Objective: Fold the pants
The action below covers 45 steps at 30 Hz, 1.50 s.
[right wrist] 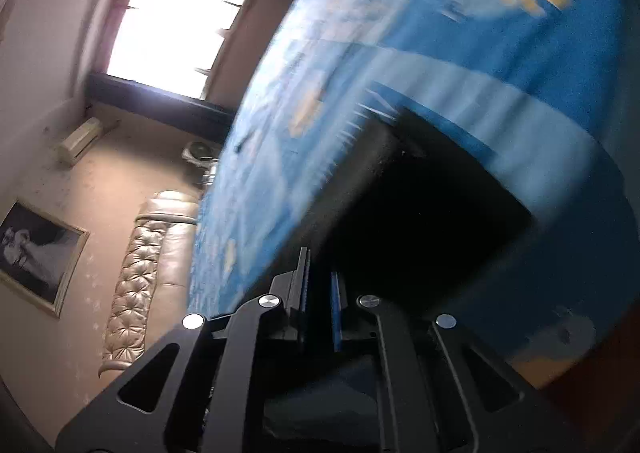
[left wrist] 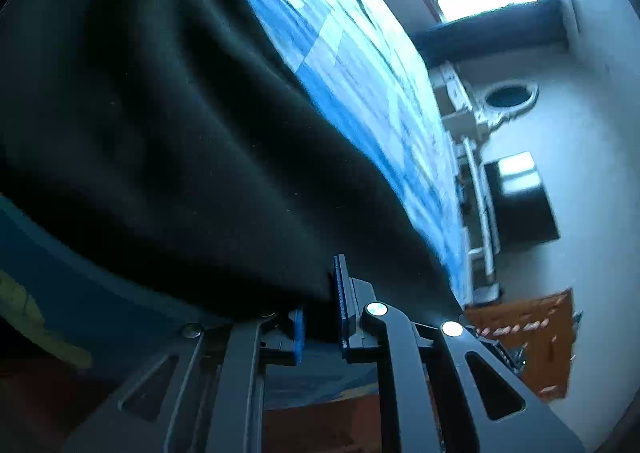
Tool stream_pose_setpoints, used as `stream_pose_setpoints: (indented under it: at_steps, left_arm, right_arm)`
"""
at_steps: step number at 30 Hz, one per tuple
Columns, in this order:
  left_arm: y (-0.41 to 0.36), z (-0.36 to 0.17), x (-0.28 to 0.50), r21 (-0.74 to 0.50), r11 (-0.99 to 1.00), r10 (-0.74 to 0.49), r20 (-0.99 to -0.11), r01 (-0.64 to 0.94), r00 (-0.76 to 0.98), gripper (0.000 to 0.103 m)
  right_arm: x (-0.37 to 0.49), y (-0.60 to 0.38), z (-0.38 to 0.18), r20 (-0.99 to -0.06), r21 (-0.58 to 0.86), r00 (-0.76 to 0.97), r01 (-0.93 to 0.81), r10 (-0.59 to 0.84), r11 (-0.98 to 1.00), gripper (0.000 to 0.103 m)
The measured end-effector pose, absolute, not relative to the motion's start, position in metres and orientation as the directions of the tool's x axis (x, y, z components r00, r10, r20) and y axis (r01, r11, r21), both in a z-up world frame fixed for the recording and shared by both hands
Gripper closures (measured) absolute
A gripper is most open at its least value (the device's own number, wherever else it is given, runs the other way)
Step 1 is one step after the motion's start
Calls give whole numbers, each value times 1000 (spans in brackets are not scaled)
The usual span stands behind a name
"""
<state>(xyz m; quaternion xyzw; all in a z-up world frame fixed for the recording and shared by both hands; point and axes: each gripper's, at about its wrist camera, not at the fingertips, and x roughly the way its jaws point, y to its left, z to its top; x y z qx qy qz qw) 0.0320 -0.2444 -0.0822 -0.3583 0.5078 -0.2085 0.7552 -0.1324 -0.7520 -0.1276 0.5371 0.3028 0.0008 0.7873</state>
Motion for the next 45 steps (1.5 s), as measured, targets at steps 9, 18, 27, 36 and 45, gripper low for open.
stream_pose_setpoints:
  at_steps: [9,18,27,36,45]
  left_arm:
    - [-245,-92,30,-738,674,-679,-640,-42,361,91]
    - [-256,-86,29,-653,751,-647,-696,100,311,77]
    - [-260,-50,-7,-695,654,-756,-614,298,227,51]
    - [-186,-19,19,-565,772,-626,-600,290,498,28]
    - [-93,-46,52,-531,846,-468,-695,50,546,28]
  right_arm:
    - [-155,-747,-141,-502,827,813,353,295,437,96]
    - [-167,-763,-148,-505,829,821,374,268,417,96]
    - [-181,-812,-106,-497,791,854,374,155,484,43]
    - [-118,-822,-139,-479,835,776,260,409,485,28]
    - [-99,-812,-136,-578,752,692,245,433,612,80]
